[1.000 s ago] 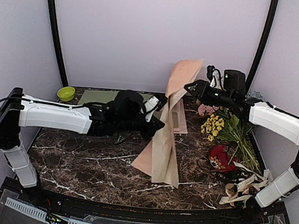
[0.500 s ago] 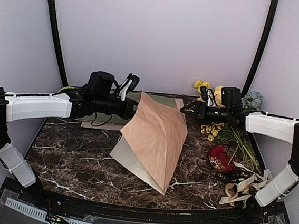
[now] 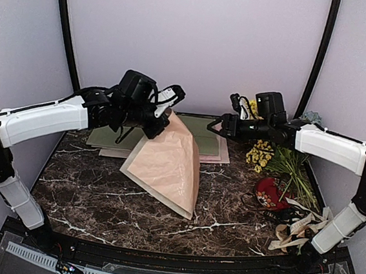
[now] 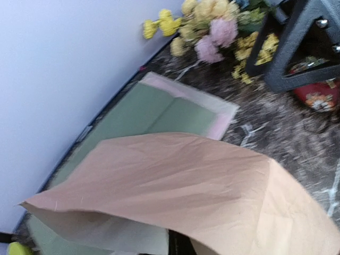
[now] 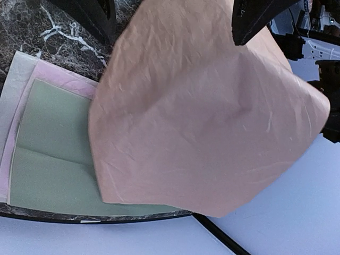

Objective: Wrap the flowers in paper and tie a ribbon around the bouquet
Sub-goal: Unfold the folded wrapping paper at the center of the board.

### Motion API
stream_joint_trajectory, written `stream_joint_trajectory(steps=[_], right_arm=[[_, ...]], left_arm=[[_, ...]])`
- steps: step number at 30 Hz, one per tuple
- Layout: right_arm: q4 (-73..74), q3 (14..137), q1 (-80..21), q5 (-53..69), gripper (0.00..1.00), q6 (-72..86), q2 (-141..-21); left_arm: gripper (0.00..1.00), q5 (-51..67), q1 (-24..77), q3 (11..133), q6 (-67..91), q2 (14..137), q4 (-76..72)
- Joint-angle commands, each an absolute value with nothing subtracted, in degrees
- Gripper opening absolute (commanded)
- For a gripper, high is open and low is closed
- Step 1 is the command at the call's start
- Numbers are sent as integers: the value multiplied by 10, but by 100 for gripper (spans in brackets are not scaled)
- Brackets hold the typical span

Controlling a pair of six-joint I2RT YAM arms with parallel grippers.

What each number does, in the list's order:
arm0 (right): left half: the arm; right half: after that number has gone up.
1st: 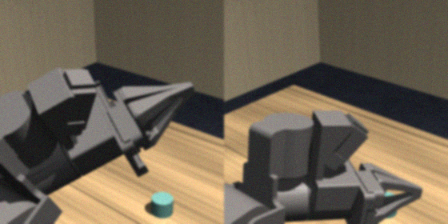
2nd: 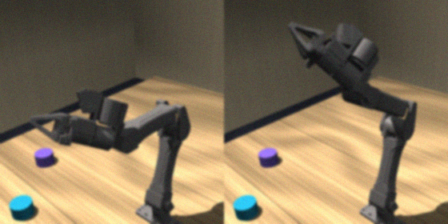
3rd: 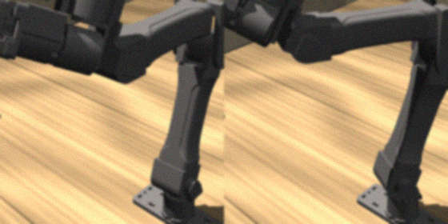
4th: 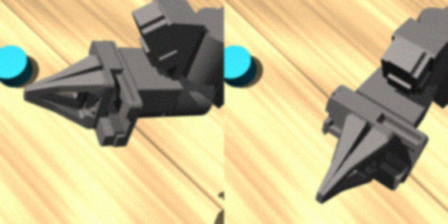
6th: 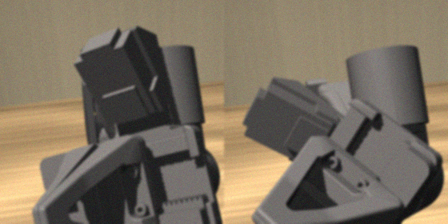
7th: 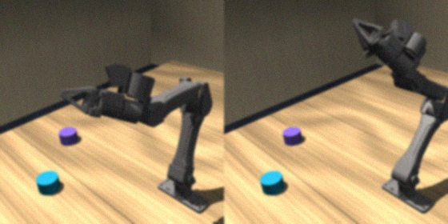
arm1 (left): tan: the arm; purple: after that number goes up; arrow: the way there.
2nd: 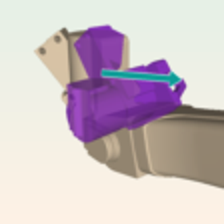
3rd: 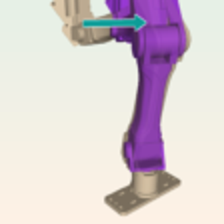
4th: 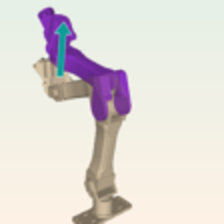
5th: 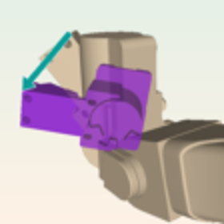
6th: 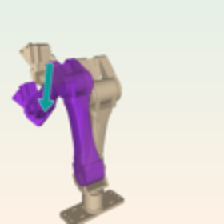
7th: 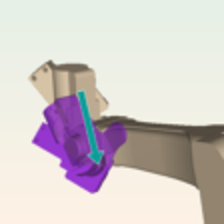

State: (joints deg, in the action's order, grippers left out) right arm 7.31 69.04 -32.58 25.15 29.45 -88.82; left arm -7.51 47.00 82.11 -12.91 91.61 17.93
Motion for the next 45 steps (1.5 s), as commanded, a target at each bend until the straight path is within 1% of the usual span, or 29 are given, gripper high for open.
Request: stream_joint_trajectory(steps=[1,3,6,10,15,18,20,23,27,29,32,36,39,42,45], right_arm=[[41,671,-329,236,75,327,-903],[27,668,-330,244,75,335,-909],[6,667,-334,250,74,347,-929],[-42,664,-351,257,72,373,-968],[-103,689,-389,281,68,410,-1054],[-131,699,-398,297,67,428,-1095],[-166,688,-398,300,67,449,-1103],[-217,693,-402,314,66,466,-1124],[-235,716,-412,314,66,466,-1151],[-224,703,-410,320,65,477,-1141],[-177,666,-388,275,64,462,-1102],[-161,569,-335,257,63,463,-1039],[-143,523,-302,241,64,440,-976],[-133,509,-282,271,66,410,-940],[-136,526,-277,333,72,387,-930]], left_arm=[[0,-339,481,867,-316,913,280],[0,-396,497,872,-386,910,294],[0,-407,522,874,-472,904,302],[0,-316,546,925,-499,934,325],[0,-206,555,994,-477,1034,370],[0,-168,557,1036,-448,1082,409],[0,-139,557,1052,-433,1093,414],[0,-66,557,1065,-415,1087,399],[0,-16,556,1074,-396,1084,385],[0,-18,554,1068,-388,1086,391],[0,-14,546,1051,-370,1086,399],[0,11,537,1032,-344,1087,393],[0,24,536,1020,-333,1090,383],[0,37,534,1010,-323,1093,378],[0,49,530,1001,-316,1093,372]])
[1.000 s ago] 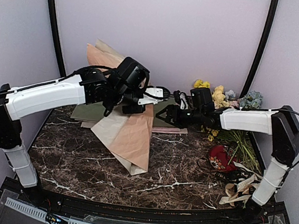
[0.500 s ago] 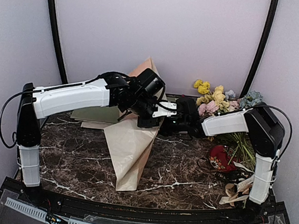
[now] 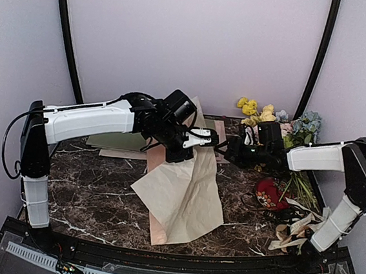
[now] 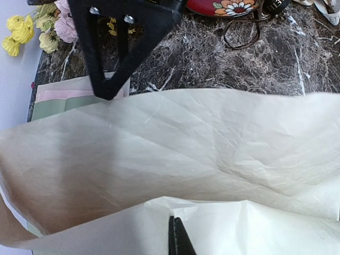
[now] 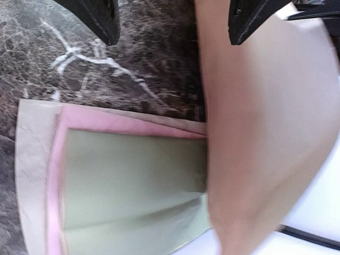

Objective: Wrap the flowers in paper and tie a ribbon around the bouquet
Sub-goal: Unfold the folded wrapping paper at the center of the board.

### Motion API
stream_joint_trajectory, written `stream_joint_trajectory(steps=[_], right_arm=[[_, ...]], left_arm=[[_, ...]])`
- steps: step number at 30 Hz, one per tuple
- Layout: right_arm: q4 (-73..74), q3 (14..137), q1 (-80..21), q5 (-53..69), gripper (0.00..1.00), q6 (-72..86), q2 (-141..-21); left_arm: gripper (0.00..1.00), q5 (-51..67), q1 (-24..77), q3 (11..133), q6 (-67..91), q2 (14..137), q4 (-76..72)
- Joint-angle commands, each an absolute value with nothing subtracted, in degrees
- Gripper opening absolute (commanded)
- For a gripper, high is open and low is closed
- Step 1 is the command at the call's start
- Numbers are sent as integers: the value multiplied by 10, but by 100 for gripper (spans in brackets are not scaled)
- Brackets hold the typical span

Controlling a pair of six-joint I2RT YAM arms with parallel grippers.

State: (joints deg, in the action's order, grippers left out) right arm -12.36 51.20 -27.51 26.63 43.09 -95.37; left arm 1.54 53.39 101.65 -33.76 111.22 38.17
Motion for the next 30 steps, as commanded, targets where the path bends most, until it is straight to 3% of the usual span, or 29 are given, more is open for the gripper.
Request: stream_joint_trajectory(steps=[1,6,16,23,30], right_arm=[[-148,530,-278,353,74,388,-930],[-164,557,-279,380,75,414,-974],[64,654,-279,135,71,308,-1026],[57,710,-295,232,69,300,-1118],[-2,756,-327,279,65,385,-1195]], left_arm=[[0,51,529,999,-312,1093,370],[0,60,515,992,-284,1090,353],[0,8,433,867,-199,979,364],[0,66,418,767,-200,874,297],[0,66,418,767,-206,857,296]])
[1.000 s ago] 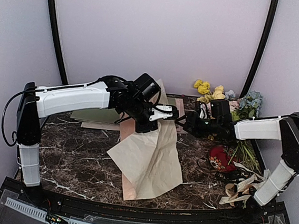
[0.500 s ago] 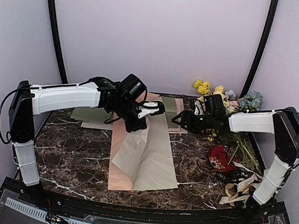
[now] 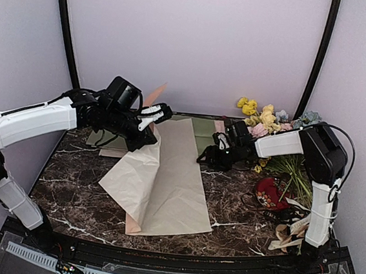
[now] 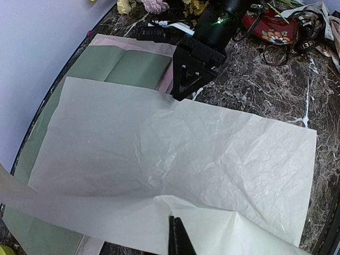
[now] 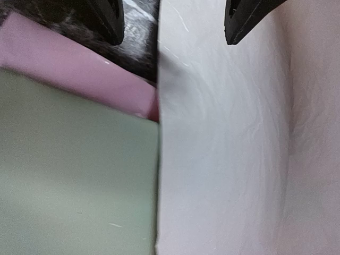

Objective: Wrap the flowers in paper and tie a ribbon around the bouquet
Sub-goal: Unfold the folded wrapping paper at the center of the board.

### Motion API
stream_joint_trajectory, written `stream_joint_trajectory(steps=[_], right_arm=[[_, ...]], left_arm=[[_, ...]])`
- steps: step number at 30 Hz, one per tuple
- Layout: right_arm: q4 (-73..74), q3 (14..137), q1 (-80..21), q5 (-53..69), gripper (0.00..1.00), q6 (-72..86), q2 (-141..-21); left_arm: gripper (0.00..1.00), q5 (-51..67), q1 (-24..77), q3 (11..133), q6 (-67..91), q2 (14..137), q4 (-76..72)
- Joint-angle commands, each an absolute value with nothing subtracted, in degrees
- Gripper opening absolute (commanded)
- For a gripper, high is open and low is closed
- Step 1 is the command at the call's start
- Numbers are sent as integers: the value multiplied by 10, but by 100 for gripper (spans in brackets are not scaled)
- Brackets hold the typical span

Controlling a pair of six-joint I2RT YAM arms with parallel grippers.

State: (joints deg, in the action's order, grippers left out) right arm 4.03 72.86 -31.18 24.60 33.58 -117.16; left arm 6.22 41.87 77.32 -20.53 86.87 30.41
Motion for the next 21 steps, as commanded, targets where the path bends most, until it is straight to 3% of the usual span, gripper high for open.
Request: stream_joint_trajectory(steps=[1,7,14,16,18,21], right_arm=[[-10,754,-328,273,65,396,-1198],[-25,758,-329,261,65,412,-1214],[-115,758,-337,378,58,448,-1236],[-150,754,-340,411,50,472,-1240],[-174,748,-340,420,35,489,-1239],[-185,737,-338,410,3,491,-1225]], left_arm=[[0,63,418,767,-208,856,298],[0,64,417,759,-207,846,295],[0,64,418,755,-205,847,289],[0,65,418,755,-205,848,288],[0,64,418,755,-205,848,289],[0,46,417,754,-203,846,294]])
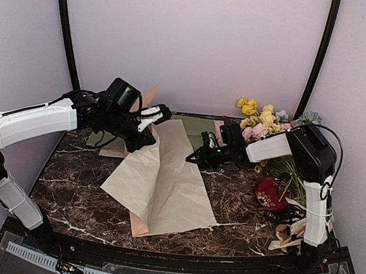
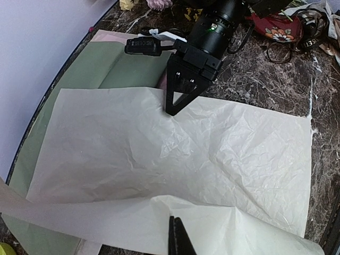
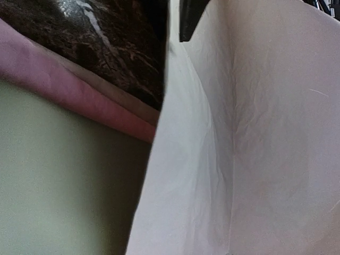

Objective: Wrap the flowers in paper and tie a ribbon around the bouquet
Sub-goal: Unfold the folded wrapping paper at the center of the board, then adjust the flattened wrapping paper at the center of the board.

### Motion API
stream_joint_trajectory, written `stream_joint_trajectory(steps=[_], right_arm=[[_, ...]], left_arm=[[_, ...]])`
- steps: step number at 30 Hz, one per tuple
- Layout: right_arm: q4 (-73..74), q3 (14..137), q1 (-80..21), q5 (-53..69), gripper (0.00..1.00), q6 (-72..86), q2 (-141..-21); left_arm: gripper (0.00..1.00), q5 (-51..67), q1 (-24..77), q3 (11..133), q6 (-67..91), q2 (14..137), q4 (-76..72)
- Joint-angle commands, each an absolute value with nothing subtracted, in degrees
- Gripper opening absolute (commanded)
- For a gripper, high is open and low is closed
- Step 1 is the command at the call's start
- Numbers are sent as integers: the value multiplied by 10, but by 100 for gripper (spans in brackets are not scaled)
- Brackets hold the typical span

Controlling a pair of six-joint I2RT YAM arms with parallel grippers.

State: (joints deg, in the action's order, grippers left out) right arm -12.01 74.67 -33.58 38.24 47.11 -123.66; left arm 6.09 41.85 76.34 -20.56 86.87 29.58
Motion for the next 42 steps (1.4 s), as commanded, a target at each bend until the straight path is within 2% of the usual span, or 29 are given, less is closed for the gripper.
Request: stream_joint_trajectory(steps=[1,7,12,21,28,42], right_arm=[[-184,732,-337,404,0,488,-1216],[-138,654,-330,269,0,433,-1075],[-38,580,-329,151,0,373,-938],[26,435,-332,79,0,420,-759],[21,392,-347,138,0,455,-785],[-18,352,-401,138,0,514,-811]], left_arm=[[0,30,415,754,-198,845,296],[0,-49,357,788,-143,860,343],[0,-57,303,819,-147,880,347],[0,-48,250,837,-160,935,353],[0,-43,212,881,-162,1044,377],[0,-97,185,988,-163,1176,456]])
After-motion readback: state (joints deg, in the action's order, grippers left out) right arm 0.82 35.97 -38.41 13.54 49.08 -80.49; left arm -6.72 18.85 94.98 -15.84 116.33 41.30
